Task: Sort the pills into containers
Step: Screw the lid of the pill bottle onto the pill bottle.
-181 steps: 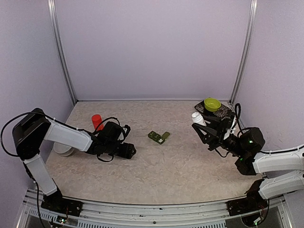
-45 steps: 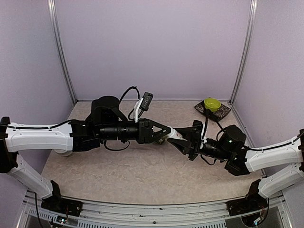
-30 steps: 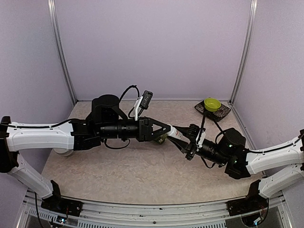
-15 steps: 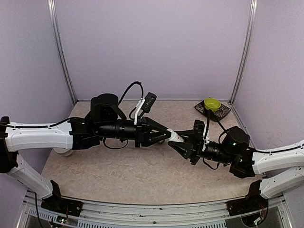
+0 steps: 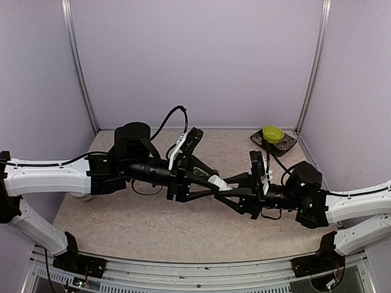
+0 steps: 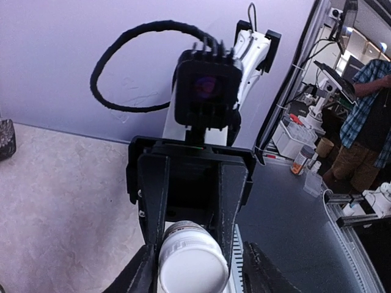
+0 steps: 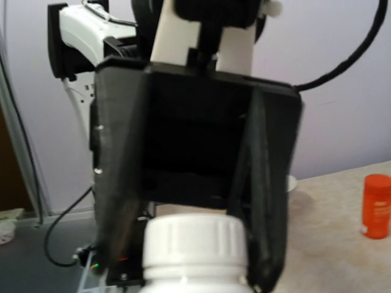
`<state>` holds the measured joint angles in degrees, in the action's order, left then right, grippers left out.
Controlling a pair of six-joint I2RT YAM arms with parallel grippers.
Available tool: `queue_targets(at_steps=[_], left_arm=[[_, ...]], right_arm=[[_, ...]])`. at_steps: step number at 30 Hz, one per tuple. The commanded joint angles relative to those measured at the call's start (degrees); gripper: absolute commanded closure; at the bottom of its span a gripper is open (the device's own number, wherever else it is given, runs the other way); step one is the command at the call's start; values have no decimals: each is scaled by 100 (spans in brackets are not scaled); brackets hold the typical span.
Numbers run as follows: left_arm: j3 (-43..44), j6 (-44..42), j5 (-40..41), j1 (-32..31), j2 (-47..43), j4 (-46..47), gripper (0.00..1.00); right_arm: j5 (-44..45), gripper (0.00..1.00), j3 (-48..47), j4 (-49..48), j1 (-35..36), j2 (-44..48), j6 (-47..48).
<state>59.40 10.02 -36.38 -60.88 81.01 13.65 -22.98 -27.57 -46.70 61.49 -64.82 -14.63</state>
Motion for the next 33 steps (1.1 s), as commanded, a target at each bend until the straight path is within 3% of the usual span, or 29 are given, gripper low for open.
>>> queue_targets(at_steps=[1, 2, 3, 4, 13, 19, 33], left_arm=[[-110, -184, -42, -55, -305, 66, 36], [-136, -126, 12, -55, -361, 112, 24], [-187, -69, 80, -55, -418, 177, 6], [-234, 9, 167, -55, -466, 223, 2], [-613, 1040, 1387, -20, -918, 581, 1], [-794, 2019, 2004, -84, -953, 1299, 1], [-571, 2246, 2452, -336, -423, 1458, 1]], right_arm=[[-86, 93, 4, -172, 56, 138, -396], [18, 93, 42, -140, 56, 197, -321], [115, 93, 73, -88, 57, 255, -229], [208, 93, 76, -26, 56, 318, -146], [819, 93, -73, 289, 55, 422, 410], [1046, 93, -195, -146, 56, 96, 500], [1499, 93, -390, -612, 72, -259, 731]])
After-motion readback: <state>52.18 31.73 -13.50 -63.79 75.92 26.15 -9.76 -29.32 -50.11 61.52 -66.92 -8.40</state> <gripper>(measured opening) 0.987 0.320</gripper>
